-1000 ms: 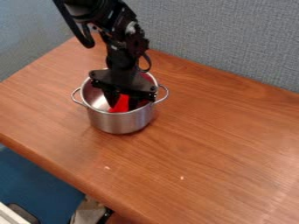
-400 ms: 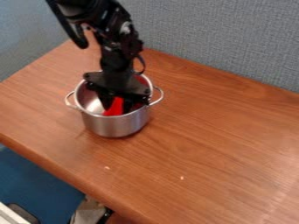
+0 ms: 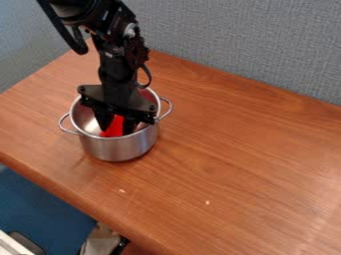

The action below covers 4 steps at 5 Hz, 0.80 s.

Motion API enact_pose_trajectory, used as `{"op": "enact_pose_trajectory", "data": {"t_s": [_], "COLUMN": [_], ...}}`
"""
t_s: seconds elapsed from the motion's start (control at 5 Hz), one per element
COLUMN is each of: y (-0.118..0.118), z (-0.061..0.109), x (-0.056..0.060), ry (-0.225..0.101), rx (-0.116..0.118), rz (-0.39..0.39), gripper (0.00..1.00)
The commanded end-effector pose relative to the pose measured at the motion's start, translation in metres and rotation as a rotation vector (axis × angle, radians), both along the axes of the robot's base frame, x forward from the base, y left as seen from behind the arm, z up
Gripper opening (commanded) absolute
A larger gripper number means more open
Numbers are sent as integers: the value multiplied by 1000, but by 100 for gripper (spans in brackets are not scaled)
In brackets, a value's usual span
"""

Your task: Move the red object from the metal pot to the table

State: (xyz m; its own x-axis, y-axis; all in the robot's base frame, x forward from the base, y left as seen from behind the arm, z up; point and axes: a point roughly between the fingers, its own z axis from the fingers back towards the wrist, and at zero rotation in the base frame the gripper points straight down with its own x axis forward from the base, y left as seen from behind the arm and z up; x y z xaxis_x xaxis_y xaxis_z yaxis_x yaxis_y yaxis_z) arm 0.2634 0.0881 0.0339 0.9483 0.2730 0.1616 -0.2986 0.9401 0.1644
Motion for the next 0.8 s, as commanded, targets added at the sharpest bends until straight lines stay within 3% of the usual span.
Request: {"op": "enact_pose_trajectory", "data": {"t_s": [0.0, 0.2, 0.4, 0.6], "y": [3, 0, -22, -44], "z": [24, 47, 56, 36], "x": [-5, -12, -17, -21], "ry": [-28, -46, -100, -99], "rx": [26, 32, 3, -13], "rz": [-20, -41, 26, 79], "gripper": [0, 0, 0, 0]}}
